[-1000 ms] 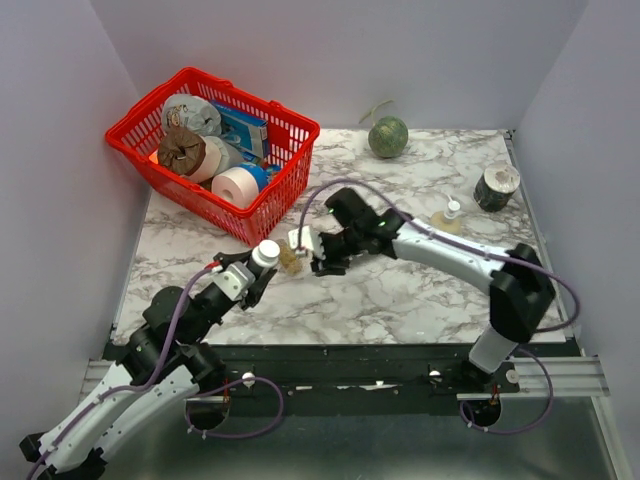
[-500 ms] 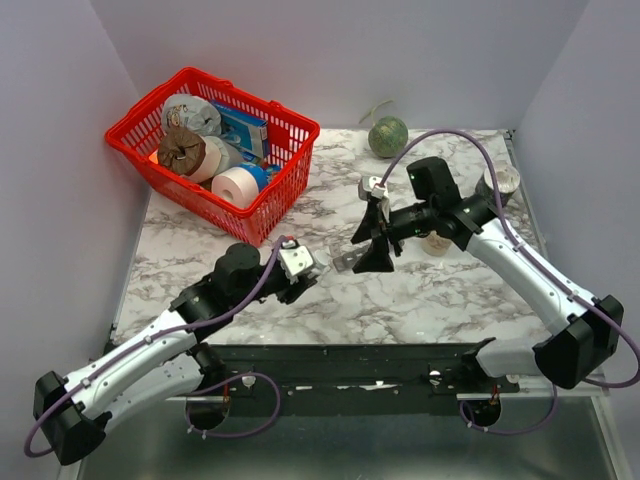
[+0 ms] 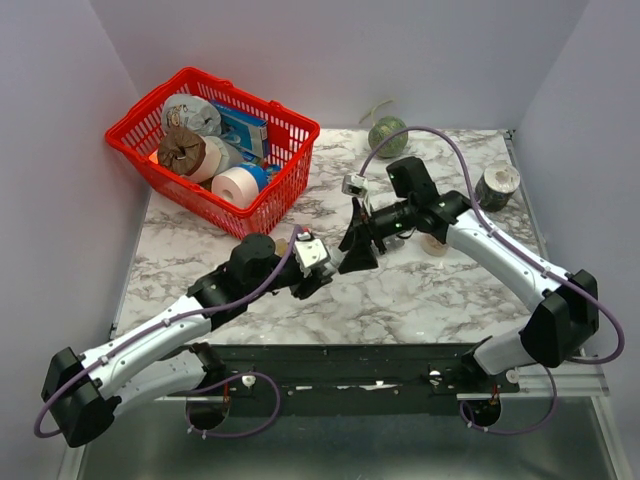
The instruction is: Sort the pills into containers
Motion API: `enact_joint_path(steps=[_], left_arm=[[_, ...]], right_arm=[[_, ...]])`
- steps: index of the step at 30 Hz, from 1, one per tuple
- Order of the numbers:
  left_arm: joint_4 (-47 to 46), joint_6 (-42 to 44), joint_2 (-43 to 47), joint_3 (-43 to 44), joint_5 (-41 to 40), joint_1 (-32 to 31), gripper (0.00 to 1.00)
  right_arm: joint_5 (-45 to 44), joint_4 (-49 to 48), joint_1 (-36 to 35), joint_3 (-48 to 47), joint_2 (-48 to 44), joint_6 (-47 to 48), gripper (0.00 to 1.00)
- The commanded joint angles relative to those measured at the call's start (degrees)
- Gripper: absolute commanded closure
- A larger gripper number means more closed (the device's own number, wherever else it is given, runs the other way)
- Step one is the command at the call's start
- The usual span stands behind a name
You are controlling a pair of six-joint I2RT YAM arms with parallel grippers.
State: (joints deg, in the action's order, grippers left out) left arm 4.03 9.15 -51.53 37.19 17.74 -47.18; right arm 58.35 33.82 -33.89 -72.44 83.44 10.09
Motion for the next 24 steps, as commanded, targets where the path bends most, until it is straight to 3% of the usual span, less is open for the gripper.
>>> enact_joint_path(steps=[1,7,10,11,14,17,20,21,24], left_arm=[[-3.7,-0.8,-1.0,2.2,1.9,-0.5,1.00],[-3.9,-1.1,-2.6,2.8,1.7,-0.5,1.00],[-3.8,-1.0,-2.6,2.9,1.7,-0.6,1.00],[-3.2,-0.8,-2.6,3.0,1.9,-0.6,1.00],[-0.4,1.0,-2.3,3.1,3.3,-0.6,1.00],[3.4,3.5,-0.9,3.1,7.7,-0.6,1.00],[6.7,6.5,1.4,2.6,15.1,-0.5,1.00],[7.4,7.0,2.0,2.6,16.8,-0.5,1.00],[9.9,6.8,1.5,3.3,22.2,-0.4,1.00]], right_arm=[[0.1,-1.8,-1.1,-2.3,0.9,-3.2,0.14],[-1.2,-1.6,-2.7,-2.8,2.0,-3.3,0.25],[-1.2,-0.4,-3.0,-3.8,2.9,-2.1,0.42],[-1.1,-0.1,-3.0,-4.0,3.0,-1.7,0.55],[-0.6,3.0,-3.2,-5.9,3.5,2.8,0.82],[4.0,12.7,-4.0,-9.2,3.7,17.5,0.86],[3.5,25.1,-8.0,-9.2,1.8,43.3,0.85],[0.0,25.0,-10.9,-8.0,-1.1,52.0,0.85],[-7.7,20.9,-15.4,-3.6,-4.1,61.6,0.83]])
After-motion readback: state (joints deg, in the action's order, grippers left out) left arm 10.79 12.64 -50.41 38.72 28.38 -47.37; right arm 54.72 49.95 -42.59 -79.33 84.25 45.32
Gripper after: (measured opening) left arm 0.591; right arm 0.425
